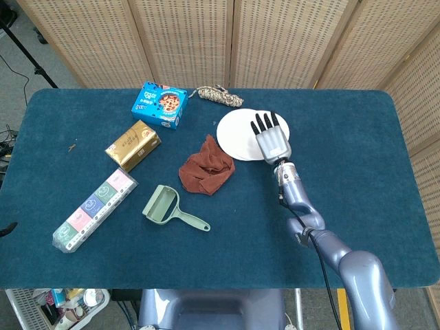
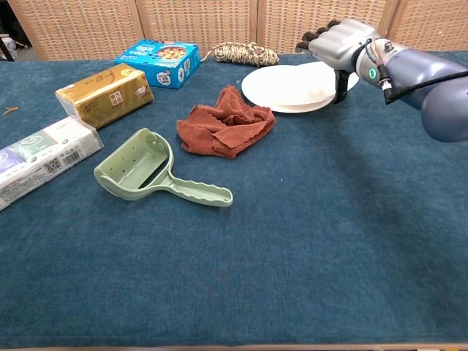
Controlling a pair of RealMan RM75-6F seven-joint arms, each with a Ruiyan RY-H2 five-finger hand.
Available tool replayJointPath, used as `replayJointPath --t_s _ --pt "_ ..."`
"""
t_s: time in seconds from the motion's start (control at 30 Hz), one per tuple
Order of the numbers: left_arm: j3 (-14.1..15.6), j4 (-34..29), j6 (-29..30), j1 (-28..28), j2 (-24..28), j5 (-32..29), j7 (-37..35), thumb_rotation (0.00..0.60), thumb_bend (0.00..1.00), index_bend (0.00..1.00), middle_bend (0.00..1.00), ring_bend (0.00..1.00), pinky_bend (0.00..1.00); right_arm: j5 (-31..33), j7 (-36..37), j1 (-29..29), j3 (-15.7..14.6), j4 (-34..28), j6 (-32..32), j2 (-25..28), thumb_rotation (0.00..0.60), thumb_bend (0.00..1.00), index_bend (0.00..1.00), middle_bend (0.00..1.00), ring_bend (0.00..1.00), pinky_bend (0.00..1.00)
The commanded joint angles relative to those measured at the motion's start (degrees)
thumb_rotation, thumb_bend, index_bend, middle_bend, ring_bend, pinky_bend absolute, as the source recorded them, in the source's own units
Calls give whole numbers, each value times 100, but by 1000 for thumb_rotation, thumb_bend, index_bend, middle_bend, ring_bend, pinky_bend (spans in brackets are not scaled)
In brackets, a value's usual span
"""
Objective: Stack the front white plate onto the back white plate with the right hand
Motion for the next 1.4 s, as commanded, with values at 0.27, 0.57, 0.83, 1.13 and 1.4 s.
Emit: replayJointPath --t_s 0.27,0.57,0.83,1.13,1.4 --pt "5 19 -13 1 5 8 -21 600 14 9 0 0 0 709 -1090 -310 8 -1355 42 628 600 0 0 0 0 0" --pt "7 12 -27 8 34 20 -77 600 13 9 0 0 0 1620 -1754 -521 9 -3334 3 1797 600 107 5 0 0 0" --pt "3 35 -71 0 49 8 -132 600 14 9 0 0 0 982 -494 -832 -127 -3902 -46 2405 600 758 321 205 68 96" --pt "28 39 -111 -29 19 27 -68 600 14 9 0 0 0 971 -159 -925 -559 -3605 -274 2602 600 884 478 347 182 213" --pt "39 32 -122 -42 -5 28 -19 600 14 9 0 0 0 1030 186 -712 -721 -3037 -640 2300 600 954 456 347 182 218"
